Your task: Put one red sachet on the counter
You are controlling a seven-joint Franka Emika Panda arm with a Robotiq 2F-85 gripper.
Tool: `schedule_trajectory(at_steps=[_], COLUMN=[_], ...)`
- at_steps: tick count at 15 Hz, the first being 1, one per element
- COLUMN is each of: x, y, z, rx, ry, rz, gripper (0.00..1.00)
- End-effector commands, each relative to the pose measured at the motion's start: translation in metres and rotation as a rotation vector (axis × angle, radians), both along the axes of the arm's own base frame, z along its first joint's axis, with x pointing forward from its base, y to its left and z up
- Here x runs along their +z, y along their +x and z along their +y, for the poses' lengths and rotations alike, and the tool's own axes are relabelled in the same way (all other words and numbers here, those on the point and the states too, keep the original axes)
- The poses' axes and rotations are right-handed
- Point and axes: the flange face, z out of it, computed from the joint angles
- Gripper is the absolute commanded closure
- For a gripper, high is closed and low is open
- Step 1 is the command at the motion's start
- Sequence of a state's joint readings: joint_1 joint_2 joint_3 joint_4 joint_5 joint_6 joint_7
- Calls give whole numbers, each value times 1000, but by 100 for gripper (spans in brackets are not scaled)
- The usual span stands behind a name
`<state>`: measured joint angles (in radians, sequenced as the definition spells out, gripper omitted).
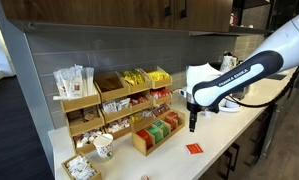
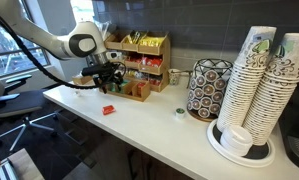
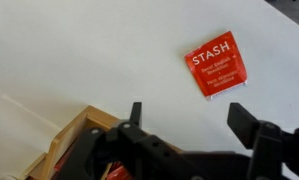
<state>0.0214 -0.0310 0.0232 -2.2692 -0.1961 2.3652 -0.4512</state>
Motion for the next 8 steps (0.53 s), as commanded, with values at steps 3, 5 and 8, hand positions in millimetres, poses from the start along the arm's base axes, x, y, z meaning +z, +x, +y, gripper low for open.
schedule_trajectory(at_steps=[3, 5, 8], x=[50, 66, 82], y=[-41, -53, -62], z=[-3, 0, 2], rx=[-50, -85, -105], ry=[85, 130, 163], rz=[-9, 6, 6], gripper=[0, 0, 0])
